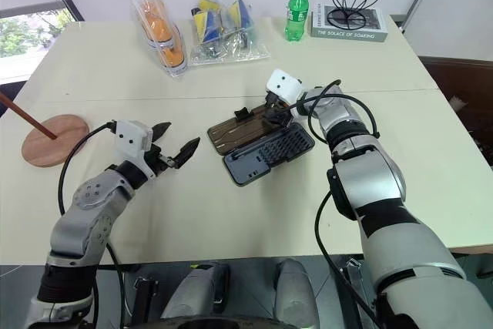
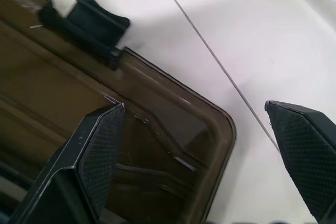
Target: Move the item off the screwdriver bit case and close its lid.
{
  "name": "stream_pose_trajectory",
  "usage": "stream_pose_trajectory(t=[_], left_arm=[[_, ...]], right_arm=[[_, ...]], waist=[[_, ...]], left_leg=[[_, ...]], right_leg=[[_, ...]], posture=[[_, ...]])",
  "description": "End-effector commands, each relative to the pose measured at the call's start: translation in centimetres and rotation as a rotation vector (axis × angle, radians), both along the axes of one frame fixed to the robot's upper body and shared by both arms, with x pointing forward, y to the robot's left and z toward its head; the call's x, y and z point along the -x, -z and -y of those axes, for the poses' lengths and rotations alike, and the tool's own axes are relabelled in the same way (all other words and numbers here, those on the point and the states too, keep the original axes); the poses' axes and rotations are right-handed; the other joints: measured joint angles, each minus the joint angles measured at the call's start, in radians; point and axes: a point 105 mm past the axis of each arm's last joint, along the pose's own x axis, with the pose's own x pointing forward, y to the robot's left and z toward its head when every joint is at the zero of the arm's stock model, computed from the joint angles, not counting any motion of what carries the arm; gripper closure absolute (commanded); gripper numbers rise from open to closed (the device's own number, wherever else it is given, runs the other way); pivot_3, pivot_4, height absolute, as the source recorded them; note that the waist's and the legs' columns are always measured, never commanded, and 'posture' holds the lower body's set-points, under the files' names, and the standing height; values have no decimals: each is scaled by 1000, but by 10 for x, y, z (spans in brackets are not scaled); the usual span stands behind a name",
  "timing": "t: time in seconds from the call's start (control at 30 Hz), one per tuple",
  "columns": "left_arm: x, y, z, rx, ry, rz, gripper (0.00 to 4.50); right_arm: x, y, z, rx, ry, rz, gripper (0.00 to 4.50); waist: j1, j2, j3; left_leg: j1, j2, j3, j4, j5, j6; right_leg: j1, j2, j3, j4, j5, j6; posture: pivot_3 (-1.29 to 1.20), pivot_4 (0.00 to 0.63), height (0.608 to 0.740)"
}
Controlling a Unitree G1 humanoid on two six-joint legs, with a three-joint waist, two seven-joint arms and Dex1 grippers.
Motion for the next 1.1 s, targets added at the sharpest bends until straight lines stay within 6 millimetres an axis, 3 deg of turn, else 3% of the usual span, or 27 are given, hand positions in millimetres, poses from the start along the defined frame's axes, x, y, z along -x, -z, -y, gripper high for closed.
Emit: stream_pose_trajectory(t=[0.03, 0.3, 0.7, 0.83, 1.0, 1.03, 1.1], left_arm=[[2, -15, -2, -2, -12, 54, 0], [-1, -17, -1, -10, -14, 59, 0], [-6, -16, 4, -27, 16, 51, 0], [-7, -16, 5, -33, 24, 54, 0], [-8, -17, 2, -40, 16, 60, 0], [-8, -18, 2, -41, 14, 61, 0], [-9, -18, -1, -42, 5, 64, 0]], right_arm=[[-6, -18, 3, -33, 48, 38, 41], [-5, -1, 27, -121, 193, -61, 41], [-3, 12, 29, -216, 261, -128, 41], [-2, 19, 33, -223, 300, -149, 1692], [2, 32, 42, -234, 374, -212, 4183], [2, 34, 43, -236, 384, -219, 4462], [3, 36, 45, -262, 426, -240, 4462]], waist=[[0, 0, 0], [0, 0, 0], [-1, 0, 0], [0, 0, 0], [3, 0, -1], [2, 0, -1], [3, 0, -1]], left_leg=[[0, 0, 0, 0, 0, 0], [0, 0, 0, 0, 0, 0], [0, 0, 0, 0, 0, 0], [0, 0, 0, 1, 0, 0], [1, 0, 0, 1, 0, 1], [1, 0, 0, 1, 0, 1], [1, 0, 0, 1, 0, 1]], right_leg=[[0, 0, 0, 0, 0, 0], [0, 0, 0, 0, 0, 0], [0, 0, 0, 0, 0, 0], [1, 0, 0, 1, 0, 0], [2, 0, 0, 0, 3, 0], [2, 0, 0, 0, 3, 0], [2, 0, 0, 0, 3, 0]], posture=[[0, 150, 740], [0, 150, 740], [0, 150, 740], [0, 150, 740], [0, 150, 740], [0, 150, 740], [0, 150, 740]])
